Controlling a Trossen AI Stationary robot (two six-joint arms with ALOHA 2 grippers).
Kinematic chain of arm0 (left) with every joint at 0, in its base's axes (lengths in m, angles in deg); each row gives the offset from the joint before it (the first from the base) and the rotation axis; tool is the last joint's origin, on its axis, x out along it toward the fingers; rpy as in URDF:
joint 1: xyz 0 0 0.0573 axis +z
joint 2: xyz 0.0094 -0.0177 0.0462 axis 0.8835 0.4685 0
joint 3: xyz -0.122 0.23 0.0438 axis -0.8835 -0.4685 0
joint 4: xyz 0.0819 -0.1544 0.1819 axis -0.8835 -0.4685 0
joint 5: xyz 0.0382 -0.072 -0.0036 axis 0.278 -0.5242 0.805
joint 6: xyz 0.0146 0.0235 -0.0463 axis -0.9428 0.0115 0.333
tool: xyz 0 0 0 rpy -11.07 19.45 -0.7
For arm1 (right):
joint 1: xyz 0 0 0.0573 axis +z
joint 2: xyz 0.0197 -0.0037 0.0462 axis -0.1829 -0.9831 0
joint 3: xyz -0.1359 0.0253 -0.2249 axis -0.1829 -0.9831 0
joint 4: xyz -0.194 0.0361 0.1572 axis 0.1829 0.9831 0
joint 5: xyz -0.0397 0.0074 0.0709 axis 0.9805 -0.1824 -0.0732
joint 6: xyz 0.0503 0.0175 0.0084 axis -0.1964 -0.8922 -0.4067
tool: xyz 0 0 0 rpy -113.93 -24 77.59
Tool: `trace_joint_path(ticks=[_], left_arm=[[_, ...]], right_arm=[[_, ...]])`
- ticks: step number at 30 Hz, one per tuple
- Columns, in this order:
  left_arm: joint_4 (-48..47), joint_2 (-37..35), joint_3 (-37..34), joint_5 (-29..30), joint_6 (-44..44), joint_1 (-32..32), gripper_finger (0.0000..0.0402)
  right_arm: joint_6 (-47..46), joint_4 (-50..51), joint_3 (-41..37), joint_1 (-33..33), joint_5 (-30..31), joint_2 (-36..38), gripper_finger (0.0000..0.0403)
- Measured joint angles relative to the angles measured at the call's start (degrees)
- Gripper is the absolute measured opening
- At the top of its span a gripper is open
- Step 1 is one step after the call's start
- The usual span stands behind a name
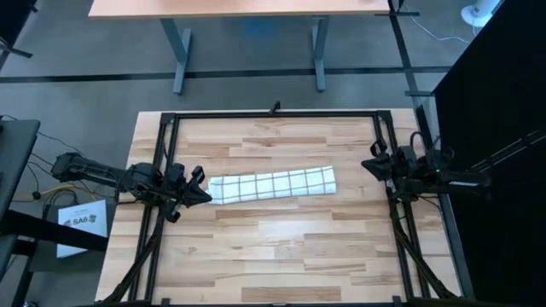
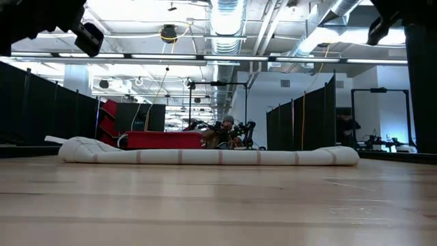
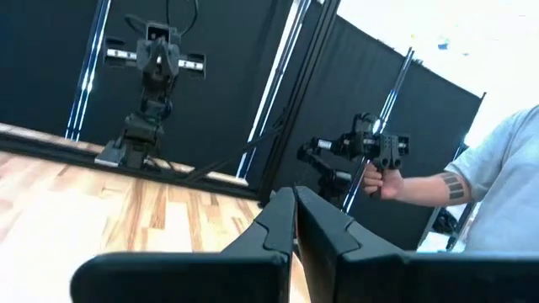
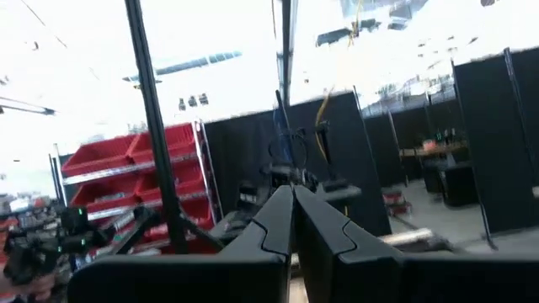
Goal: Roll towel
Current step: Return to Home Position
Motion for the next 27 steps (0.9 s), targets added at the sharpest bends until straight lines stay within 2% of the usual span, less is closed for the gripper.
trace_joint_path(ticks=[6, 9, 15, 20, 27], left_arm=[[5.12, 0.0, -4.95, 0.18, 0.45, 0.0, 0.0], [5.69, -0.13, -5.22, 0.85, 0.59, 0.0, 0.0], [6.27, -0.08, -5.31, 0.85, -0.31, 0.0, 0.0], [4.05, 0.0, -5.38, 1.04, -0.9, 0.0, 0.0], [-2.3, 0.0, -5.44, 2.33, -1.24, 0.0, 0.0]], right_arm=[[2.29, -0.59, -0.97, 0.0, 0.12, 0.0, 0.0], [2.5, -0.78, -2.58, 0.0, 1.39, 0.01, 0.0], [3.38, -10.34, -8.87, 0.0, 2.14, 0.11, 0.0], [4.31, -6.06, -8.85, 0.0, 3.08, 0.07, 0.0], [4.91, 6.71, -8.85, 0.07, 3.08, 0.04, 0.0]])
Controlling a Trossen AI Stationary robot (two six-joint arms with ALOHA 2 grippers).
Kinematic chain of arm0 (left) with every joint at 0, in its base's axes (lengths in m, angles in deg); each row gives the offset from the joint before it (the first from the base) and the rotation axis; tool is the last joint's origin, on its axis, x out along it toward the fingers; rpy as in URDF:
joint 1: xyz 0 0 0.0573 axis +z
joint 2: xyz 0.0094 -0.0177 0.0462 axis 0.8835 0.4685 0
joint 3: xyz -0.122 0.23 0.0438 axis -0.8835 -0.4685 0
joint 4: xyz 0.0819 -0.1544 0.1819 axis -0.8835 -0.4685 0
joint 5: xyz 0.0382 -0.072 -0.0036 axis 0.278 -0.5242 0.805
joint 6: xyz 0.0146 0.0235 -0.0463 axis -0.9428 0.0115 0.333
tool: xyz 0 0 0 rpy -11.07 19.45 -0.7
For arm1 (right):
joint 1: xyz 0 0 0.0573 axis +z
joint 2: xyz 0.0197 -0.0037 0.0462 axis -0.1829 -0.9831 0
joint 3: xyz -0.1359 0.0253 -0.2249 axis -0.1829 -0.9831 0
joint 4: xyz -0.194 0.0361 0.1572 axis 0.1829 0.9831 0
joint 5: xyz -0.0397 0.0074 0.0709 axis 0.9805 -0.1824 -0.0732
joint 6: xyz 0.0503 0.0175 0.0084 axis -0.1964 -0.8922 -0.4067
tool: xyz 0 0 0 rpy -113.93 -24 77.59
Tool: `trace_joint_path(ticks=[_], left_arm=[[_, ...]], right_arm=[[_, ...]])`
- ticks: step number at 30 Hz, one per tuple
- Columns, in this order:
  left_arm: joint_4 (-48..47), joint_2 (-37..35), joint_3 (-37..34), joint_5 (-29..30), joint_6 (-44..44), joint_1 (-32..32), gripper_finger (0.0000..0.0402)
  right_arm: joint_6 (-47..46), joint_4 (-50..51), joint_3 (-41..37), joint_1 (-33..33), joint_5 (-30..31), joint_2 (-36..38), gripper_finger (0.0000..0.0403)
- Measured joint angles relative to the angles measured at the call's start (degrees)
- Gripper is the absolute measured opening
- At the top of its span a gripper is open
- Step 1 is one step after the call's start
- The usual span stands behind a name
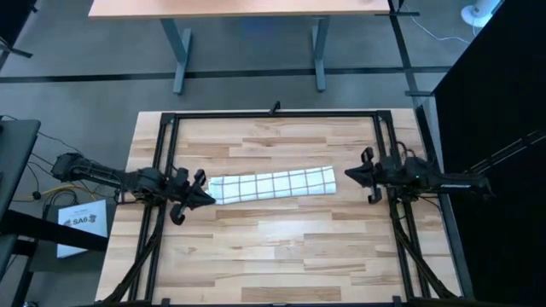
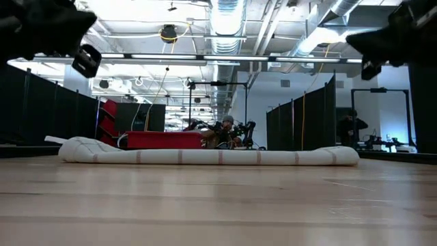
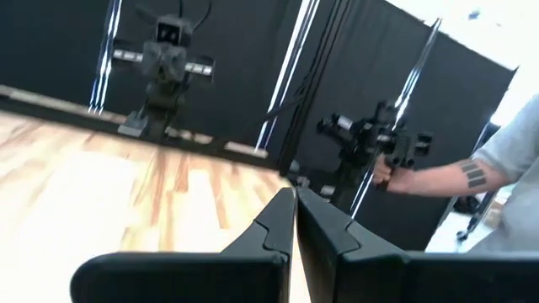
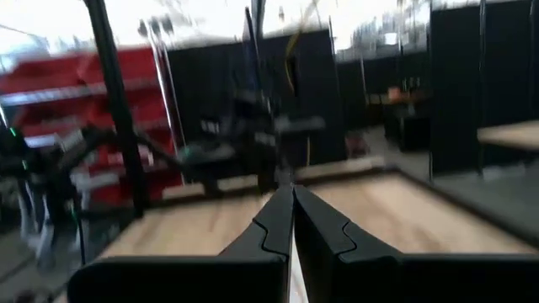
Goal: Roll towel
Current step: Return to Home Position
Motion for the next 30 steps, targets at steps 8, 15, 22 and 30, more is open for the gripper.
trace_joint_path(ticks=[8, 15, 22, 30], left_arm=[[-4.96, -0.04, -0.04, 4.38, -2.41, 0.02, 0.0], [-12.06, -1.11, -0.07, 7.11, -3.24, 1.73, 0.0], [-16.76, -11.44, -0.09, 4.52, -5.93, 5.6, 0.0], [-25.22, -20.93, 0.0, 3.33, -7.46, 8.0, 0.0]], right_arm=[[-0.53, 5.34, 0.0, 0.0, -0.02, 0.02, 0.0], [-1.51, 7.68, 0.0, 0.0, -0.03, 0.02, 0.0], [-2.66, 7.0, 0.0, 0.0, -0.04, 0.02, 0.0], [-1.29, 8.09, 0.0, -0.17, -0.07, 0.07, 0.0]])
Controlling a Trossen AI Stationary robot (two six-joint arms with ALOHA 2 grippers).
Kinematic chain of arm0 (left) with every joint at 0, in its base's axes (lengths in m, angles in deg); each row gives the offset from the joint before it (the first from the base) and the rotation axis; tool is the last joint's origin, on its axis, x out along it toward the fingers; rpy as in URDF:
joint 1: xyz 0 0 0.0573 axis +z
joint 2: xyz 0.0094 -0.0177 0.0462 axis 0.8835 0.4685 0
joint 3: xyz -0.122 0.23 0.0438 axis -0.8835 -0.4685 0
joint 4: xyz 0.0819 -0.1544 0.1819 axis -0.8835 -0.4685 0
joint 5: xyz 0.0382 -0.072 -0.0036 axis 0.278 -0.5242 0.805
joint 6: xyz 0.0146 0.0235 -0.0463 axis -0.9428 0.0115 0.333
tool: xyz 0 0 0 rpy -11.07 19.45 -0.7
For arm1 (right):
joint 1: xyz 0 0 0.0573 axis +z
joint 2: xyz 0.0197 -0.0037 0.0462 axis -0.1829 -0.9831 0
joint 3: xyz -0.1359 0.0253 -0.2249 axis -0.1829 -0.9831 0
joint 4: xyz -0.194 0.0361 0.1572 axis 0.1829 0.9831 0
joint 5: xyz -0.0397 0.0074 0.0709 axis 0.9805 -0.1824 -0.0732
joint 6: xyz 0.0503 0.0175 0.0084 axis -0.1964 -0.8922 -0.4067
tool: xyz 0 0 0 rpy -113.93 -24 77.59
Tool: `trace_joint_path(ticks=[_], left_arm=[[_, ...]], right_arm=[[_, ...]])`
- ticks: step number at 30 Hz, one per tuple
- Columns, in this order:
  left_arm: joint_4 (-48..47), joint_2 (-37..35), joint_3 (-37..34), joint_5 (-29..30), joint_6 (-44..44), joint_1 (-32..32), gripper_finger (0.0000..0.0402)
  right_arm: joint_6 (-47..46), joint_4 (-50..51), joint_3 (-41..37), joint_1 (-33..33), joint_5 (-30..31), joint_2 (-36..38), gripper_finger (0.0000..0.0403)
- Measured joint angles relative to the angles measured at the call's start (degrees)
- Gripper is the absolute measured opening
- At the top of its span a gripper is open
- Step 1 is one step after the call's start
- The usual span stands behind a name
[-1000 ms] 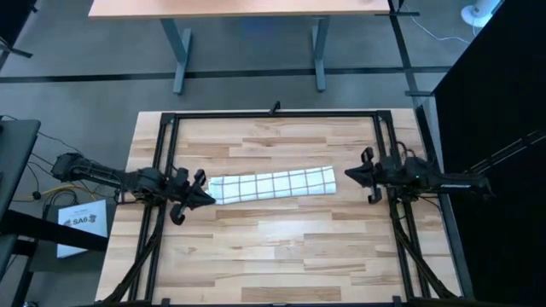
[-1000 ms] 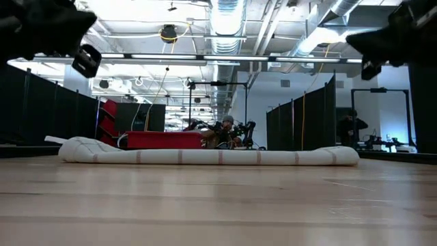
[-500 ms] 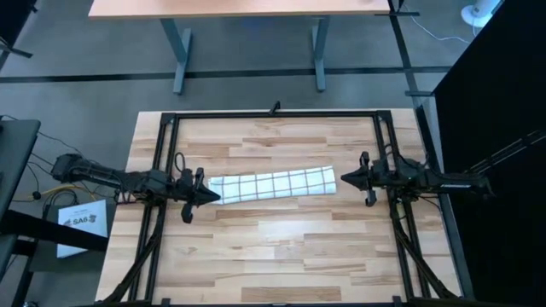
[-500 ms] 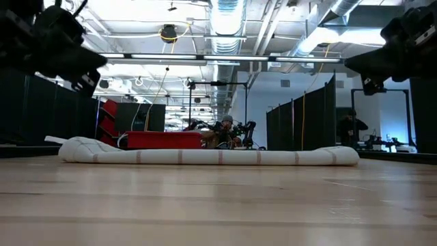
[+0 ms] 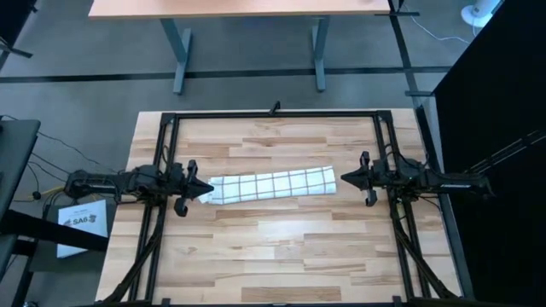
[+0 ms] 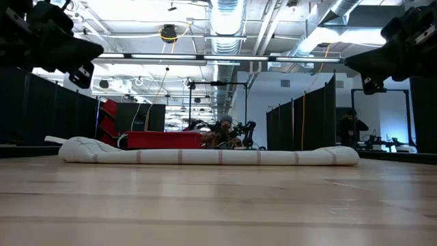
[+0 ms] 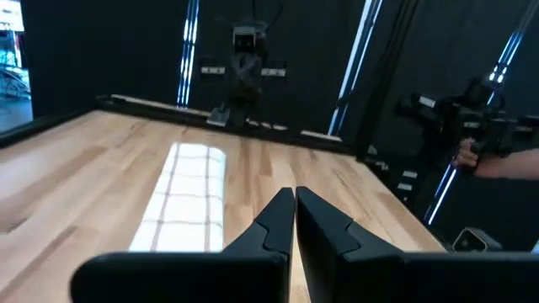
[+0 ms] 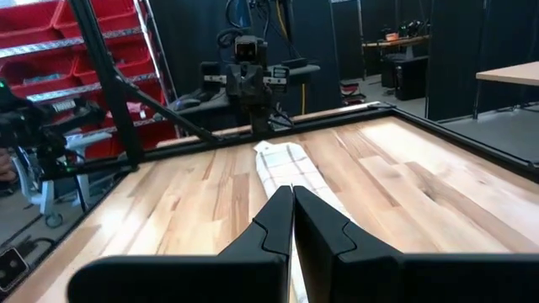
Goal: Roll towel
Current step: Return to Home Position
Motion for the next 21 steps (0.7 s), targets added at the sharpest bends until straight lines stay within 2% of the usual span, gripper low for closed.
trace_joint_path(ticks=[21], left_arm=[[-0.37, -0.05, 0.02, 0.11, -1.54, 1.18, 0.0]], right_arm=[[0.63, 0.86, 0.0, 0.11, 0.02, 0.21, 0.0]])
